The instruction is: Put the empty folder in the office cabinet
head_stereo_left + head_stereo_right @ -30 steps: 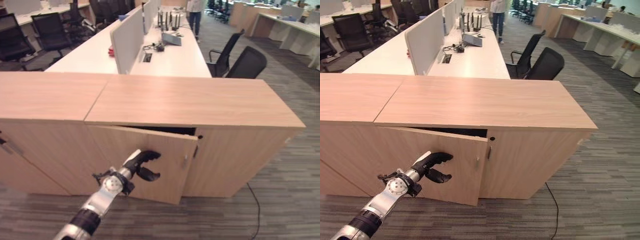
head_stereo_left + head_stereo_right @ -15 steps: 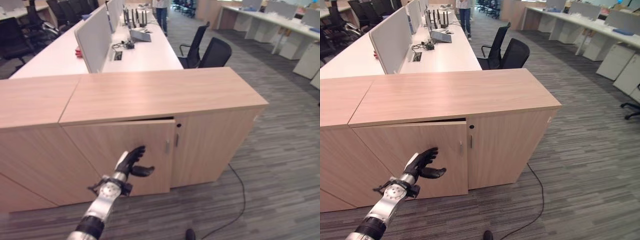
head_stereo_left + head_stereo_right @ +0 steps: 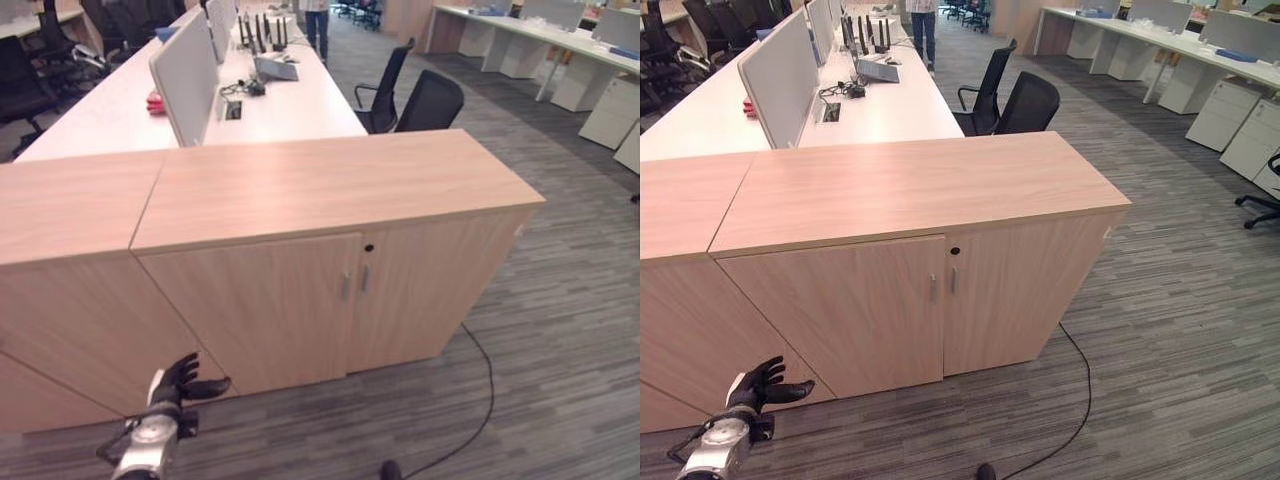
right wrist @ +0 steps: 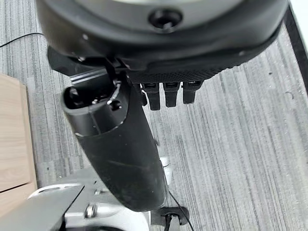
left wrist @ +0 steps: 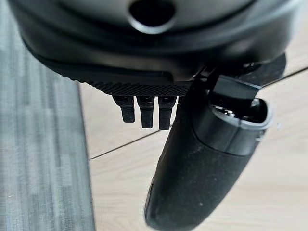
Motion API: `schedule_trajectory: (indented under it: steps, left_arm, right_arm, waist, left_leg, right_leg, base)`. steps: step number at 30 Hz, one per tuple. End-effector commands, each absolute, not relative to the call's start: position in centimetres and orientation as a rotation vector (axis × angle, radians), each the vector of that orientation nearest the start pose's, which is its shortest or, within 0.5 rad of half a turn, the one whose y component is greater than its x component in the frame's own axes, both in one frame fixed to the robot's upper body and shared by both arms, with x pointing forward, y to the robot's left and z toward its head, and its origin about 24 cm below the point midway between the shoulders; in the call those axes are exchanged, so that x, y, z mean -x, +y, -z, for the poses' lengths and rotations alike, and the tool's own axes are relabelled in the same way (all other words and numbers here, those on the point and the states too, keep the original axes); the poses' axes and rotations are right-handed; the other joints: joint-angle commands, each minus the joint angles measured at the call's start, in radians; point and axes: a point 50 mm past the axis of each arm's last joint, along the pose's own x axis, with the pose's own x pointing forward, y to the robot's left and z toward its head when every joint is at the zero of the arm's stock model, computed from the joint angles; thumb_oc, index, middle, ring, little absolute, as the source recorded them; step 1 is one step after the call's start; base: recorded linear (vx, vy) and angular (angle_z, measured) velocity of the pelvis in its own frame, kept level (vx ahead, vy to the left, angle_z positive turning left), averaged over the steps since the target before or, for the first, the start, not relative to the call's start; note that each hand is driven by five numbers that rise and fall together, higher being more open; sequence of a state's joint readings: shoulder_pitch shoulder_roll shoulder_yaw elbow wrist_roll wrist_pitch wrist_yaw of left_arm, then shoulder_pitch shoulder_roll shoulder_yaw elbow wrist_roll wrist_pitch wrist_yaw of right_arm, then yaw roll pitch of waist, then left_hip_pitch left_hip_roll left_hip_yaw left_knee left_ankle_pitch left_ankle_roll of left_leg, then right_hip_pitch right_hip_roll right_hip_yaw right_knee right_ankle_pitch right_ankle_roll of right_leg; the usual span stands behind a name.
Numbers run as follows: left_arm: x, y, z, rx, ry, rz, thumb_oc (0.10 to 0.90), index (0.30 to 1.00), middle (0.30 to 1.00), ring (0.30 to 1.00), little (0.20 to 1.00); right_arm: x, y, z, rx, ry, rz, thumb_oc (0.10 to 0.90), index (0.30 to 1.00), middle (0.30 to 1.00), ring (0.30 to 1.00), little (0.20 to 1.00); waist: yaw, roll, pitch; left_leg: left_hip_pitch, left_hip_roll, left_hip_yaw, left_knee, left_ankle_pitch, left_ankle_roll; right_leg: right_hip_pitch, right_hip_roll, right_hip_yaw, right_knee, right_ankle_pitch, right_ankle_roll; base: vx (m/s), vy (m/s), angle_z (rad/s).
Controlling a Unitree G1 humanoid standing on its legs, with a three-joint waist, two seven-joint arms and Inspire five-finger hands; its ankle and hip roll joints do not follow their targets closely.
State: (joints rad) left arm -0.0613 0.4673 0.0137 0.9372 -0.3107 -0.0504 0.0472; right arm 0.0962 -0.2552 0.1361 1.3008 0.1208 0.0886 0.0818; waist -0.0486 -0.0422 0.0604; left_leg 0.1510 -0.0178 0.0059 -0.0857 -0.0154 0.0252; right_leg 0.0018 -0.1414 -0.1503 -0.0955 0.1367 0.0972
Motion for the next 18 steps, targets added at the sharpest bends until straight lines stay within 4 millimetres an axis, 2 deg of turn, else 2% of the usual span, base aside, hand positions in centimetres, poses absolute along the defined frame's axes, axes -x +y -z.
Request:
schedule_trajectory:
  steps: [1,2,3,4,5,7,8,10,13,16,18]
  left_arm:
    - [-19.5,31.5,8.1,-0.086,0.711,-0.385,0.8,0.9,0.9,0.9,0.9]
    - [-19.5,31.5,8.1,-0.085,0.711,-0.385,0.8,0.9,0.9,0.9,0.9]
    - [-17.2,30.7,10.2,-0.078,0.821,-0.368,0.8,0.9,0.9,0.9,0.9]
    - [-15.8,30.3,11.2,-0.076,0.884,-0.364,0.8,0.9,0.9,0.9,0.9]
    - [-15.8,30.3,11.2,-0.076,0.884,-0.364,0.8,0.9,0.9,0.9,0.9]
    - [-12.6,29.3,13.1,-0.04,1.004,-0.381,0.8,0.9,0.9,0.9,0.9]
    - [-9.8,28.6,14.4,-0.004,1.1,-0.412,0.8,0.9,0.9,0.9,0.9]
    - [-6.4,27.8,15.5,0.016,1.216,-0.444,0.8,0.9,0.9,0.9,0.9]
    - [-1.8,26.6,16.4,0.053,1.358,-0.478,0.8,0.9,0.9,0.9,0.9]
    - [1.7,25.9,16.6,0.144,1.438,-0.562,0.8,0.9,0.9,0.9,0.9]
    - [2.7,25.9,16.5,0.128,1.478,-0.563,0.8,0.9,0.9,0.9,0.9]
  right_arm:
    - [-2.4,-25.7,16.6,0.162,1.503,0.13,0.8,0.9,0.9,0.9,0.9]
    - [-2.4,-25.7,16.6,0.162,1.503,0.13,0.8,0.9,0.9,0.9,0.9]
    - [-2.3,-25.5,16.7,0.171,1.508,0.116,0.8,0.9,0.9,0.9,0.9]
    - [-2.1,-25.4,16.7,0.181,1.513,0.109,0.8,0.9,0.9,0.9,0.9]
    - [-2.1,-25.4,16.7,0.181,1.513,0.109,0.8,0.9,0.9,0.9,0.9]
    - [-2.4,-25.6,16.7,0.186,1.504,0.122,0.8,0.9,0.9,0.9,0.9]
    - [-3.2,-25.6,16.6,0.175,1.483,0.133,0.8,0.9,0.9,0.9,0.9]
    - [-3.7,-25.3,16.7,0.17,1.465,0.133,0.8,0.9,0.9,0.9,0.9]
    - [-3.3,-24.7,16.9,0.152,1.466,0.134,0.8,0.9,0.9,0.9,0.9]
    - [-2.7,-24.4,17.0,0.13,1.476,0.139,0.8,0.9,0.9,0.9,0.9]
    - [-2.4,-24.0,17.1,0.13,1.485,0.124,0.8,0.9,0.9,0.9,0.9]
  waist:
    - [0.001,-0.018,-0.045]
    - [0.001,-0.017,-0.045]
    - [0.006,-0.017,-0.046]
    - [0.012,-0.02,-0.046]
    - [0.012,-0.02,-0.046]
    - [0.027,-0.027,-0.045]
    - [0.042,-0.034,-0.042]
    - [0.058,-0.043,-0.038]
    - [0.079,-0.051,-0.036]
    - [0.097,-0.055,-0.029]
    - [0.102,-0.058,-0.029]
  left_leg:
    - [-0.037,-0.009,-0.016,0.008,-0.063,-0.026]
    - [-0.037,-0.009,-0.016,0.008,-0.063,-0.026]
    - [-0.033,-0.011,-0.024,0.003,-0.062,-0.025]
    - [-0.031,-0.012,-0.025,0.001,-0.061,-0.024]
    - [-0.031,-0.012,-0.025,0.001,-0.061,-0.024]
    - [-0.031,-0.011,-0.03,-0.002,-0.06,-0.023]
    - [-0.035,-0.011,-0.036,-0.001,-0.058,-0.021]
    - [-0.041,-0.013,-0.047,-0.001,-0.055,-0.019]
    - [-0.052,-0.016,-0.062,0.0,-0.052,-0.015]
    - [-0.064,-0.019,-0.078,0.003,-0.047,-0.013]
    - [-0.07,-0.021,-0.085,0.005,-0.045,-0.013]
  right_leg:
    - [0.049,0.08,-0.051,0.009,-0.099,-0.001]
    - [0.049,0.08,-0.052,0.009,-0.099,-0.001]
    - [0.052,0.076,-0.055,0.008,-0.101,-0.001]
    - [0.052,0.075,-0.056,0.008,-0.102,-0.001]
    - [0.052,0.075,-0.056,0.008,-0.102,-0.001]
    - [0.052,0.074,-0.06,0.008,-0.104,-0.001]
    - [0.051,0.072,-0.065,0.008,-0.104,0.0]
    - [0.049,0.07,-0.071,0.008,-0.102,-0.001]
    - [0.045,0.067,-0.083,0.008,-0.102,0.0]
    - [0.042,0.064,-0.097,0.008,-0.1,0.001]
    - [0.041,0.062,-0.106,0.008,-0.1,0.002]
  base:
    - [0.05,0.018,0.27]
    - [0.04,0.04,0.2]
    - [0.02,0.031,0.13]
    - [0.02,0.031,0.11]
    - [0.01,0.01,0.12]
    - [0.02,0.006,0.14]
    - [0.01,0.005,0.06]
    - [0.0,0.0,0.11]
    - [-0.01,-0.001,0.13]
    - [-0.01,0.005,0.14]
    - [-0.01,-0.004,0.24]
